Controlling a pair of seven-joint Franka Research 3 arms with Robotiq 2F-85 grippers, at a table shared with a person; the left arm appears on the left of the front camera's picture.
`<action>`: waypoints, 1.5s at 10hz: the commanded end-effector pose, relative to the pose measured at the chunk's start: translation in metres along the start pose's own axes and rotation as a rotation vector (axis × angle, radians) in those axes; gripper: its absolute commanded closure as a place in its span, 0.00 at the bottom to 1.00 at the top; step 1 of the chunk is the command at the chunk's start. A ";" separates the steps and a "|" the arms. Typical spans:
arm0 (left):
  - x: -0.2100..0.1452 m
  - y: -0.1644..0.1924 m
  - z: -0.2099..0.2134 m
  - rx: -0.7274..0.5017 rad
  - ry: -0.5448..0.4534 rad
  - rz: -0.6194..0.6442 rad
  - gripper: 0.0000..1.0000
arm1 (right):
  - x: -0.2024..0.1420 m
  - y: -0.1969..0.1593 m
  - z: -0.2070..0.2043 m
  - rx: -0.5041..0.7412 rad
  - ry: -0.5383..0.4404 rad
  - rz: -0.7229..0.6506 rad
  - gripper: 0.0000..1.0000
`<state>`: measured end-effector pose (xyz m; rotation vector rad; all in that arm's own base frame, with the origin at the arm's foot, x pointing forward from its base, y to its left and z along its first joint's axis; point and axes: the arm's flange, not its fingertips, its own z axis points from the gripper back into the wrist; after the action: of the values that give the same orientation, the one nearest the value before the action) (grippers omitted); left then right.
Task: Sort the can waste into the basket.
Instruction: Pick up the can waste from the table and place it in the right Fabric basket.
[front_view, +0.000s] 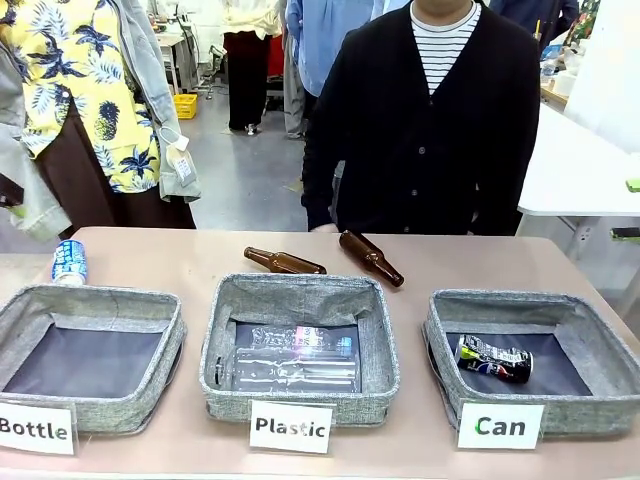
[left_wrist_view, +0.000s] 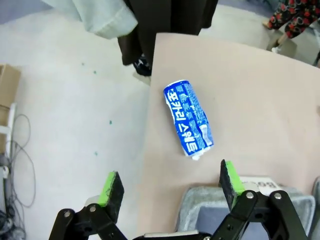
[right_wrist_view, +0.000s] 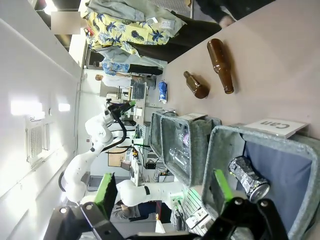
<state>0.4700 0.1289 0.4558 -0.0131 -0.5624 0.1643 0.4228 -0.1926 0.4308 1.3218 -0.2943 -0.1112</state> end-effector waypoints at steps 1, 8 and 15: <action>0.040 -0.011 -0.052 -0.009 0.120 0.145 0.00 | 0.002 0.002 0.003 0.006 0.009 0.017 0.00; 0.065 -0.011 -0.190 -0.025 0.338 0.354 0.00 | 0.002 0.002 0.003 0.006 0.009 0.017 0.00; 0.061 -0.011 -0.215 0.006 0.399 0.335 0.59 | 0.002 0.002 0.003 0.006 0.009 0.017 0.00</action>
<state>0.6326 0.1348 0.3039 -0.1399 -0.1678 0.4828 0.4229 -0.1925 0.4307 1.3220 -0.2936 -0.1109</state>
